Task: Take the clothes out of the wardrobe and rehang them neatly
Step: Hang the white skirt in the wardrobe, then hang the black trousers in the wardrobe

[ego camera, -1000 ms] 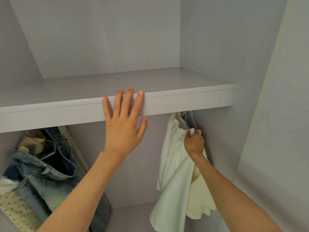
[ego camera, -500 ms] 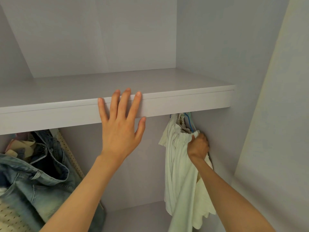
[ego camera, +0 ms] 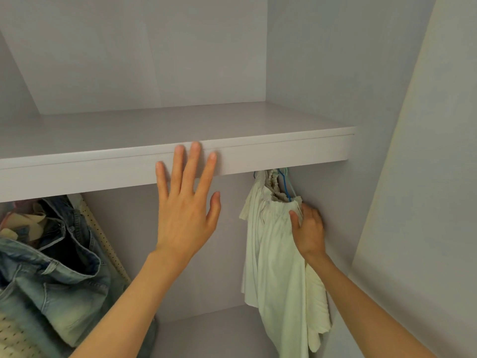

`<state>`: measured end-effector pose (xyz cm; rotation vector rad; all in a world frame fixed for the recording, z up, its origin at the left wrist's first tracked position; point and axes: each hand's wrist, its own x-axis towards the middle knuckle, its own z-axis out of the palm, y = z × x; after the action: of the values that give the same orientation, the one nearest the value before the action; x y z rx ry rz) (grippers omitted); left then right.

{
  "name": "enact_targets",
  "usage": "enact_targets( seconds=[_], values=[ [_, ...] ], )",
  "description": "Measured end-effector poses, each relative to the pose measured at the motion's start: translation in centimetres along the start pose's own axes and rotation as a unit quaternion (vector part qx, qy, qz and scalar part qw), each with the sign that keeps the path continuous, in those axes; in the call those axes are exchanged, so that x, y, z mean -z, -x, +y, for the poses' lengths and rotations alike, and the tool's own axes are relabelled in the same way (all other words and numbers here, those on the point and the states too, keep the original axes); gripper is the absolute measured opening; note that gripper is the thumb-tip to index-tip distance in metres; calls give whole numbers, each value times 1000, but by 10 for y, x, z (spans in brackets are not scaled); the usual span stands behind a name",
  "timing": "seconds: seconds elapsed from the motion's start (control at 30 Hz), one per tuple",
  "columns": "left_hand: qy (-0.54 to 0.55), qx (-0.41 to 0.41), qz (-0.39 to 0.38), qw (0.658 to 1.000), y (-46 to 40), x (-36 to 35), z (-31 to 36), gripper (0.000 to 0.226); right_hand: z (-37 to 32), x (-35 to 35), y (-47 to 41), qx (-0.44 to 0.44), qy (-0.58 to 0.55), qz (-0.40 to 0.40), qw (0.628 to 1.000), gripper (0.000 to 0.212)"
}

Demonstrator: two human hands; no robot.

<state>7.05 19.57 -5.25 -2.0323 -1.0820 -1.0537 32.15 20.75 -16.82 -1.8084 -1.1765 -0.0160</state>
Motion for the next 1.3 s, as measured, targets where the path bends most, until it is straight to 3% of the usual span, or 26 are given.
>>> enact_targets(
  seconds=[0.13,0.3,0.53,0.73,0.93,1.07,1.2,1.3],
  values=[
    [63,7,-86,994,70,-19,8,63,1,1,33,83,32,-34,995,60],
    [50,50,-239,968,161,-33,-6,56,-25,-7,76,182,108,-120,970,86],
    [27,187,-312,931,250,0,-44,57,-62,-59,169,316,84,-257,909,63],
    [-37,336,-352,873,344,64,-68,55,-101,-116,245,353,29,-388,851,63],
    [-150,539,-276,781,415,178,-40,56,-145,-138,321,466,-31,-525,711,75],
    [-227,646,-246,686,460,239,38,57,-148,-124,385,528,-63,-597,600,82],
    [-295,747,-192,564,481,294,115,51,-155,-88,447,589,-101,-631,494,79],
    [-351,783,-143,493,488,335,169,51,-163,-57,488,624,-130,-658,401,67]
  ],
)
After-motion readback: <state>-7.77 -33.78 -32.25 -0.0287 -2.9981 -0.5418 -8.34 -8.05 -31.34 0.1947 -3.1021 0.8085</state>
